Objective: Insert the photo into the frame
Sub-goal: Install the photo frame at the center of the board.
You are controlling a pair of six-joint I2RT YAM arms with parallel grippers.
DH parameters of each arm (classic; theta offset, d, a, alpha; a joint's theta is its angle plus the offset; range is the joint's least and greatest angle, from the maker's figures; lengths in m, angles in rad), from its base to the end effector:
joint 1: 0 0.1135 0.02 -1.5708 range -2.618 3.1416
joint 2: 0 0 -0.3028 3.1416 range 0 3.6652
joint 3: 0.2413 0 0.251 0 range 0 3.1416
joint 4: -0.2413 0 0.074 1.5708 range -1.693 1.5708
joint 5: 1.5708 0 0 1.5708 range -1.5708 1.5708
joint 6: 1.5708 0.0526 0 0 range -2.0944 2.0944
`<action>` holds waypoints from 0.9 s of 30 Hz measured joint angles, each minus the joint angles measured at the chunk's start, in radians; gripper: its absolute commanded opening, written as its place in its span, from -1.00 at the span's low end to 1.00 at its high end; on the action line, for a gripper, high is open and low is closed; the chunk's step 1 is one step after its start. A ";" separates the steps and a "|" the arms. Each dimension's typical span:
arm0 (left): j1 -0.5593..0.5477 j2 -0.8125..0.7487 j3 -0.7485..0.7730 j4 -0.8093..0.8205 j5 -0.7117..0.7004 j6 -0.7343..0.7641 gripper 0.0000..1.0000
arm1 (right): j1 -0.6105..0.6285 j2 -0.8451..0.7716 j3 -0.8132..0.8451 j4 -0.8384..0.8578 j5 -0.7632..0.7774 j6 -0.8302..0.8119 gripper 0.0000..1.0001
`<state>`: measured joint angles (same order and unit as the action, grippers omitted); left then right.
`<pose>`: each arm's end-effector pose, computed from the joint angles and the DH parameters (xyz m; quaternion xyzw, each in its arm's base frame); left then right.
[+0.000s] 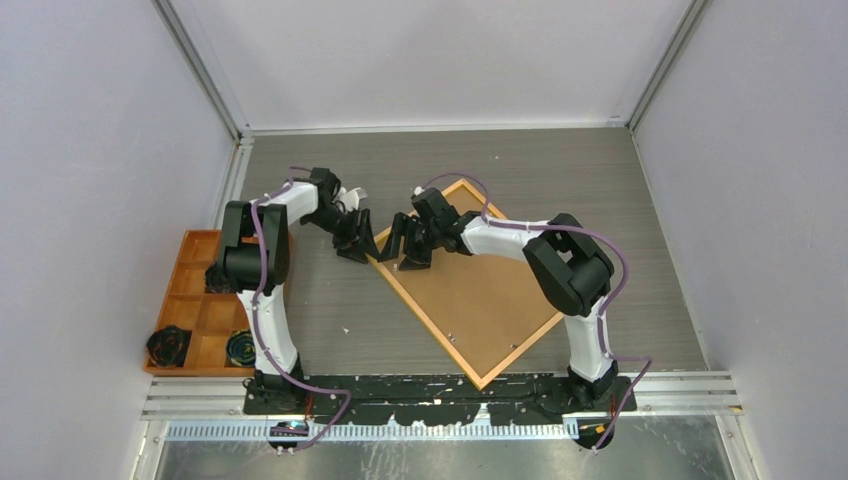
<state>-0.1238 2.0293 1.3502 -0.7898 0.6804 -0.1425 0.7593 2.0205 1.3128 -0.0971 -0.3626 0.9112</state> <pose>0.3859 -0.0814 0.1643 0.0082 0.9416 -0.3367 0.0033 0.3217 0.3310 0.1846 0.0020 0.9148 0.3848 0.1226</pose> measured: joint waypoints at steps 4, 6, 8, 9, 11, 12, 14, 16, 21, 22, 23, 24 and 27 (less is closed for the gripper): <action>0.000 0.002 0.000 0.013 -0.010 -0.014 -0.21 | 0.000 0.002 0.000 0.002 -0.003 -0.001 0.22; 0.000 0.002 0.000 0.016 -0.014 -0.018 -0.24 | 0.000 0.007 0.000 0.007 -0.003 0.000 0.22; 0.000 0.002 0.000 0.017 -0.021 -0.022 -0.26 | 0.000 0.012 0.000 0.014 -0.003 0.000 0.22; 0.000 0.002 0.000 0.017 -0.026 -0.025 -0.28 | 0.000 0.016 0.000 0.016 -0.003 0.000 0.21; 0.000 0.002 0.002 0.016 -0.034 -0.029 -0.33 | 0.000 0.021 0.000 0.022 -0.003 0.000 0.21; 0.000 0.002 0.003 0.016 -0.039 -0.030 -0.36 | 0.000 0.022 0.000 0.024 -0.003 0.000 0.21; -0.001 0.002 0.008 0.013 -0.050 -0.034 -0.39 | -0.001 0.023 0.000 0.031 -0.004 0.000 0.20; -0.001 0.002 0.016 0.011 -0.063 -0.037 -0.40 | -0.004 0.023 -0.003 0.040 -0.003 0.000 0.19; -0.002 0.002 0.043 0.016 -0.102 -0.039 -0.41 | -0.023 0.023 -0.018 0.064 -0.007 0.004 0.15; -0.002 0.002 0.047 0.016 -0.108 -0.040 -0.41 | -0.026 0.023 -0.018 0.066 -0.007 0.003 0.15; -0.002 0.002 0.051 0.016 -0.115 -0.040 -0.41 | -0.030 0.023 -0.019 0.068 -0.007 0.003 0.14; -0.002 0.002 0.055 0.016 -0.121 -0.039 -0.41 | -0.034 0.023 -0.019 0.071 -0.007 0.003 0.14; -0.001 0.002 0.063 0.019 -0.134 -0.039 -0.41 | -0.042 0.028 -0.019 0.083 -0.007 0.004 0.12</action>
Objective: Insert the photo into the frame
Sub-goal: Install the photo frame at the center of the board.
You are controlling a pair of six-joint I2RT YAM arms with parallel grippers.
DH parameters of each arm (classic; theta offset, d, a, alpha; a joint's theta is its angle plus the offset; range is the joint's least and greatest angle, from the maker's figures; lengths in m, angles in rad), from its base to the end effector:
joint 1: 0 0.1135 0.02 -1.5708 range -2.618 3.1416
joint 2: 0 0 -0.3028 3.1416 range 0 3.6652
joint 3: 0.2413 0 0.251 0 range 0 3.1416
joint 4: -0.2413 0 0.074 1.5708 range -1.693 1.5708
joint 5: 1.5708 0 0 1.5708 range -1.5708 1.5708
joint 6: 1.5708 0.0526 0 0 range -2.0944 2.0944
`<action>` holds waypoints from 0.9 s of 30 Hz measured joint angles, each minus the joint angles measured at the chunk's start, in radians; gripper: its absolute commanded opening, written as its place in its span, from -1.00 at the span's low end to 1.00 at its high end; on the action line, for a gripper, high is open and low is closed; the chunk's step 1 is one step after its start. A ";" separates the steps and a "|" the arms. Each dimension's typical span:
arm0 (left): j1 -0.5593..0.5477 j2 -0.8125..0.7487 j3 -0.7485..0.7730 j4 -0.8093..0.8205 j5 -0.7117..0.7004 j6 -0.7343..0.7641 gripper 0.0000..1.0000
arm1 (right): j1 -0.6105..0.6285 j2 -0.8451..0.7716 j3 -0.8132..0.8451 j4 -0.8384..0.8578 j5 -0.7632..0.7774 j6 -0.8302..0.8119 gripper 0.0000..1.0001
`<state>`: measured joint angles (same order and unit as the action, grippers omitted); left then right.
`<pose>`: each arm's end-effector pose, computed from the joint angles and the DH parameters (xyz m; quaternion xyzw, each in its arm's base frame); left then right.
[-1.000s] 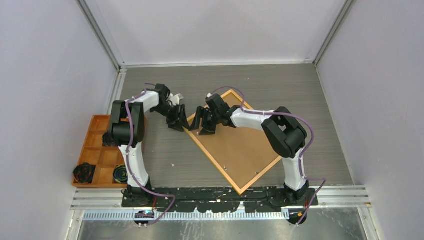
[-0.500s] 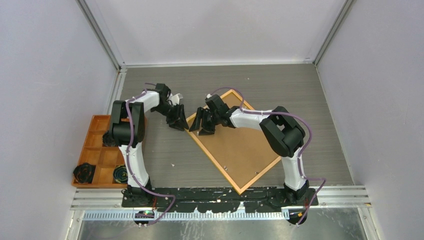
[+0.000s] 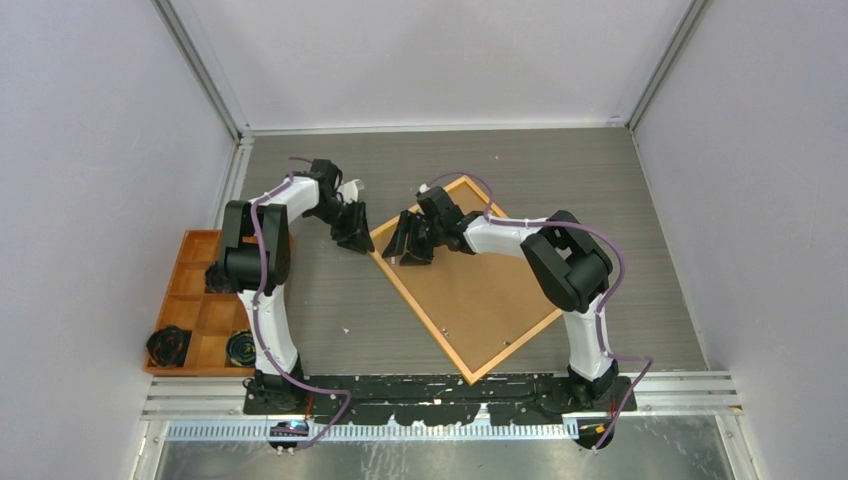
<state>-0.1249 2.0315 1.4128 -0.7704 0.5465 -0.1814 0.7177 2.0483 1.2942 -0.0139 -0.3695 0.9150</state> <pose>0.4029 -0.0781 0.1753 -0.0026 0.9592 -0.2789 0.0453 0.3388 0.3210 0.1738 0.0177 0.9075 0.3957 0.1398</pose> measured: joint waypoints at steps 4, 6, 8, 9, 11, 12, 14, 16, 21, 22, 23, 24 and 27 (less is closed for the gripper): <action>0.000 0.001 0.002 0.000 -0.002 0.000 -0.41 | -0.005 0.013 0.006 0.015 -0.005 0.003 0.08; 0.000 0.001 0.002 0.000 -0.002 0.000 -0.41 | -0.005 0.024 0.016 0.024 -0.008 0.003 0.05; 0.000 0.001 0.002 0.000 -0.001 0.000 -0.41 | -0.005 0.034 0.024 0.035 -0.014 0.005 0.03; 0.001 0.002 0.002 0.000 -0.001 0.000 -0.41 | -0.005 0.039 0.026 0.040 -0.016 0.007 0.02; 0.001 0.002 0.002 0.001 0.000 0.000 -0.41 | -0.005 0.045 0.029 0.050 -0.021 0.010 0.01; 0.001 0.002 0.002 0.001 0.000 -0.001 -0.41 | -0.005 0.047 0.030 0.053 -0.023 0.011 -0.01; 0.001 0.003 0.002 0.001 0.003 -0.001 -0.42 | -0.005 0.051 0.031 0.059 -0.026 0.015 -0.03; 0.001 0.003 0.002 0.001 0.004 -0.002 -0.42 | -0.005 0.055 0.033 0.063 -0.029 0.019 -0.05; 0.001 0.003 0.002 0.001 0.004 -0.002 -0.43 | -0.004 0.066 0.041 0.068 -0.038 0.026 -0.12; 0.001 0.003 0.002 0.001 0.004 -0.003 -0.42 | -0.004 0.069 0.043 0.069 -0.040 0.027 -0.13; 0.001 0.003 0.002 0.001 0.004 -0.003 -0.42 | -0.004 0.071 0.044 0.071 -0.042 0.027 -0.14; 0.001 0.003 0.002 0.001 0.005 -0.003 -0.42 | -0.004 0.073 0.045 0.073 -0.044 0.030 -0.14; 0.001 0.003 0.002 0.001 0.005 -0.003 -0.43 | -0.004 0.079 0.047 0.080 -0.052 0.031 -0.16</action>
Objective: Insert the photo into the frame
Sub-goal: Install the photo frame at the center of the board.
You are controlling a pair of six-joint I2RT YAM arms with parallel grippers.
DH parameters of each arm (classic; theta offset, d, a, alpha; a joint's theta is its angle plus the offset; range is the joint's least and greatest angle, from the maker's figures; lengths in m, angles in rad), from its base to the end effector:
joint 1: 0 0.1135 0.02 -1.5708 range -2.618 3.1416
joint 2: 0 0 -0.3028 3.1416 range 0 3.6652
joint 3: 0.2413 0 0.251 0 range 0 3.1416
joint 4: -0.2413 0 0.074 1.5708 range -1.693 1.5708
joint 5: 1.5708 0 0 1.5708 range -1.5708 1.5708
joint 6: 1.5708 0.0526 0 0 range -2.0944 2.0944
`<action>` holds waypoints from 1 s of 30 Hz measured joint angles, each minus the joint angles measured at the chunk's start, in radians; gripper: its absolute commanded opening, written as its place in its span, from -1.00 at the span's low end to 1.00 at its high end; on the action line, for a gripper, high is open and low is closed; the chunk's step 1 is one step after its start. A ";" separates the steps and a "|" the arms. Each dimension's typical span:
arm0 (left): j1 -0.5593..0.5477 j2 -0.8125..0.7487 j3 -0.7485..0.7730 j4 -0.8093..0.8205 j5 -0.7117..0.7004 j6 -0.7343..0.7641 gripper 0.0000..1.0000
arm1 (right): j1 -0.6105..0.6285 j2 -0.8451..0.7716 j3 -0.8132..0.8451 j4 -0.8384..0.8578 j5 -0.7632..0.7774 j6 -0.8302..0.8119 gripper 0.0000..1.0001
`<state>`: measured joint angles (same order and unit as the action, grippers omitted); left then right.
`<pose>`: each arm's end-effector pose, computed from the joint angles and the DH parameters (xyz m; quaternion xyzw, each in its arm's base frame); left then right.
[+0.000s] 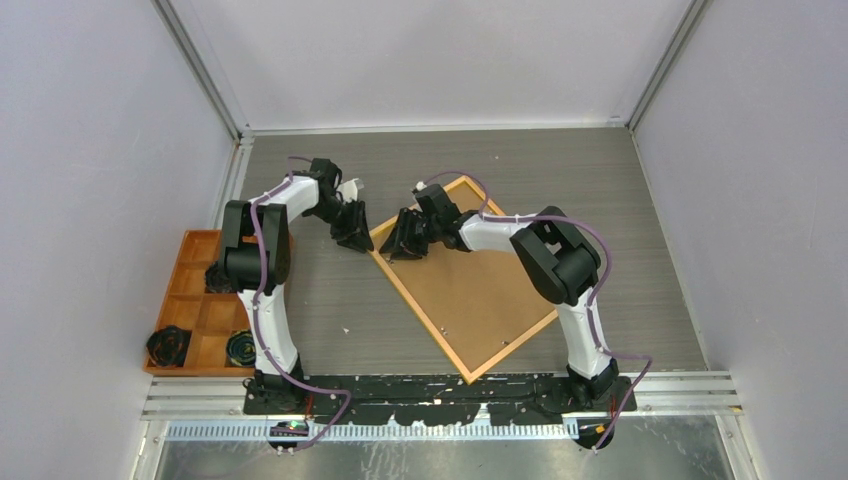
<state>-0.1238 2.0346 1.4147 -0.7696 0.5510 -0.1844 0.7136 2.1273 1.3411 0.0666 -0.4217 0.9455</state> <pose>0.4036 -0.0780 0.1747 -0.0044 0.9586 -0.2811 0.0445 0.3536 0.3346 0.1601 0.0172 0.8946 0.4265 0.1320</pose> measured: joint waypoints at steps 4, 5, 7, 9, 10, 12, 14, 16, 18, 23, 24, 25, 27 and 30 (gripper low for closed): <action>0.000 0.000 0.001 -0.001 0.000 0.000 -0.43 | 0.000 0.007 0.005 0.005 -0.011 0.000 -0.18; 0.000 0.000 0.001 -0.001 0.000 -0.001 -0.43 | 0.000 0.010 0.007 0.007 -0.014 0.000 -0.18; 0.000 0.002 0.002 -0.002 0.000 -0.002 -0.43 | 0.000 0.014 0.010 0.010 -0.021 0.000 -0.20; 0.000 0.002 0.003 -0.003 0.000 -0.003 -0.43 | 0.000 0.018 0.012 0.012 -0.028 0.000 -0.21; 0.000 0.002 0.003 -0.003 0.000 -0.004 -0.44 | 0.000 0.020 0.013 0.013 -0.032 0.000 -0.22; 0.000 0.003 0.003 -0.004 0.000 -0.009 -0.43 | 0.000 0.024 0.016 0.016 -0.040 0.000 -0.23; 0.001 0.004 0.005 -0.005 0.000 -0.013 -0.44 | 0.000 0.027 0.019 0.016 -0.046 0.000 -0.23; 0.001 0.004 0.005 -0.005 0.000 -0.014 -0.44 | 0.000 0.029 0.021 0.016 -0.051 0.000 -0.24; 0.001 0.004 0.005 -0.005 0.000 -0.015 -0.44 | 0.000 0.032 0.024 0.014 -0.057 -0.001 -0.25; 0.001 0.006 0.007 -0.007 0.000 -0.018 -0.44 | 0.000 0.035 0.031 0.005 -0.069 -0.005 -0.27; 0.001 0.006 0.008 -0.008 0.000 -0.018 -0.44 | 0.000 0.037 0.032 0.000 -0.071 -0.007 -0.27; 0.001 0.007 0.009 -0.009 -0.001 -0.018 -0.45 | 0.000 0.039 0.035 -0.004 -0.075 -0.009 -0.28; 0.001 0.008 0.010 -0.010 -0.001 -0.018 -0.45 | 0.000 0.040 0.043 -0.020 -0.079 -0.016 -0.28; 0.001 0.009 0.012 -0.013 -0.002 -0.018 -0.45 | 0.000 0.040 0.049 -0.037 -0.082 -0.028 -0.28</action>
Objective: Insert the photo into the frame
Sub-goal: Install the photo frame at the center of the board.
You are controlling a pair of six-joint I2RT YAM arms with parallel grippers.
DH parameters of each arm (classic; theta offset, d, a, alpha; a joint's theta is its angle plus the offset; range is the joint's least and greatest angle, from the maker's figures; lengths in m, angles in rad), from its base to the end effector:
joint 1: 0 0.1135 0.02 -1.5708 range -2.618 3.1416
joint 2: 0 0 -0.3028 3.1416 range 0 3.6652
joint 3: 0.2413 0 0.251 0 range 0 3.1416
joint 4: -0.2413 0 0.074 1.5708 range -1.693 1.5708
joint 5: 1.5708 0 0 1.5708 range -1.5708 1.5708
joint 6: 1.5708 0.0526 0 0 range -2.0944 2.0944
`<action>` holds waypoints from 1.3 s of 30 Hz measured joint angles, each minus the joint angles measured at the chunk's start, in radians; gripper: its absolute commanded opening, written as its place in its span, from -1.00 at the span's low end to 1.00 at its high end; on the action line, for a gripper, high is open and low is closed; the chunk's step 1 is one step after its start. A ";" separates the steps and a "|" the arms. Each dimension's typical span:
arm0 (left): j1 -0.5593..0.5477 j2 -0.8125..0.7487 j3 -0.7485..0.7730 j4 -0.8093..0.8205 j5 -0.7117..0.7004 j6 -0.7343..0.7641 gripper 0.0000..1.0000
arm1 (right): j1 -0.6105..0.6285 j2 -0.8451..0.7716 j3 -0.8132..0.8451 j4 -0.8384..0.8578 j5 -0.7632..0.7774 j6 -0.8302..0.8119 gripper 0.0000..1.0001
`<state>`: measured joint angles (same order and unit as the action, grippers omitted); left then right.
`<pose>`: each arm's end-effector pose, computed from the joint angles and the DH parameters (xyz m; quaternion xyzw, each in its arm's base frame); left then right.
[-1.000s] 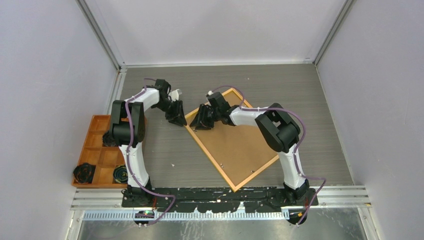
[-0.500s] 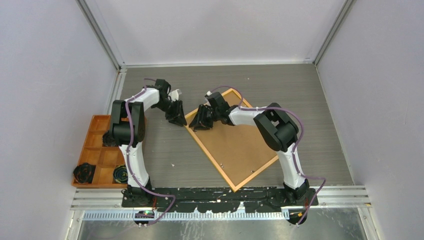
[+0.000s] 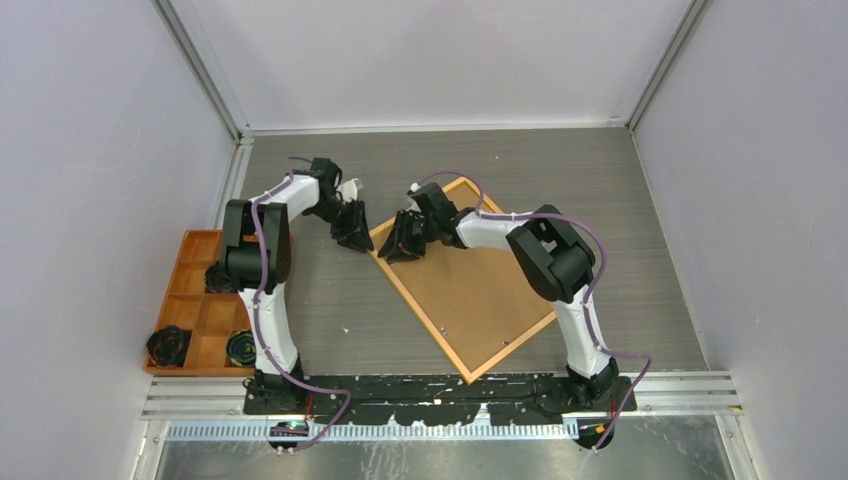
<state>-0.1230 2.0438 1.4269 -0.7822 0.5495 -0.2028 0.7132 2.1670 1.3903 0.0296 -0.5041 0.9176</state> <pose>0.4053 -0.0778 0.1739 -0.0150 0.9591 -0.2801 0.0376 0.3570 0.3424 0.1544 -0.0088 0.8930 0.4389 0.0994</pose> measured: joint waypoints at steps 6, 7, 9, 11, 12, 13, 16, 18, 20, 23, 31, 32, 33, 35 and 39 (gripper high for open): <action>0.000 0.015 0.023 -0.023 0.000 -0.001 -0.46 | 0.000 0.003 0.034 -0.058 -0.017 -0.030 -0.17; 0.000 0.018 0.028 -0.022 -0.001 -0.001 -0.46 | -0.002 0.003 0.041 -0.073 -0.024 -0.034 -0.08; 0.000 0.026 0.041 -0.023 -0.005 -0.001 -0.46 | -0.013 0.004 0.053 -0.094 -0.033 -0.041 0.09; 0.000 0.035 0.058 -0.022 -0.008 -0.001 -0.47 | -0.030 0.003 0.058 -0.104 -0.045 -0.047 0.30; 0.001 0.042 0.071 -0.021 -0.011 -0.002 -0.47 | -0.045 0.000 0.058 -0.108 -0.052 -0.048 0.36; 0.001 0.048 0.082 -0.022 -0.014 -0.002 -0.47 | -0.061 -0.006 0.057 -0.113 -0.055 -0.049 0.40; 0.006 0.078 0.142 -0.022 -0.030 -0.004 -0.48 | -0.152 -0.070 0.001 -0.115 -0.043 -0.053 0.45; 0.010 0.108 0.200 -0.023 -0.053 -0.004 -0.48 | -0.230 -0.146 -0.062 -0.119 -0.024 -0.055 0.45; 0.016 0.152 0.283 -0.021 -0.075 -0.006 -0.46 | -0.308 -0.233 -0.125 -0.122 0.000 -0.059 0.45; 0.024 0.219 0.404 -0.021 -0.102 -0.013 -0.24 | -0.380 -0.355 -0.204 -0.128 0.042 -0.075 0.43; 0.039 0.265 0.504 -0.040 -0.077 -0.017 0.38 | -0.222 -0.446 -0.389 -0.137 0.078 -0.089 0.29; 0.040 0.241 0.468 -0.040 -0.058 -0.006 0.40 | -0.199 -0.446 -0.401 -0.141 0.080 -0.088 0.27; 0.040 0.211 0.423 -0.043 -0.039 0.003 0.40 | -0.179 -0.446 -0.406 -0.143 0.082 -0.088 0.25; 0.037 0.121 0.293 -0.046 0.007 0.024 0.41 | -0.138 -0.445 -0.406 -0.138 0.089 -0.084 0.21; 0.013 -0.056 0.043 -0.026 0.069 0.055 0.34 | -0.068 -0.430 -0.385 -0.118 0.097 -0.071 0.14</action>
<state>-0.1101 1.9877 1.4704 -0.8082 0.6189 -0.1482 0.6449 1.7370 1.0050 -0.0887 -0.4076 0.8471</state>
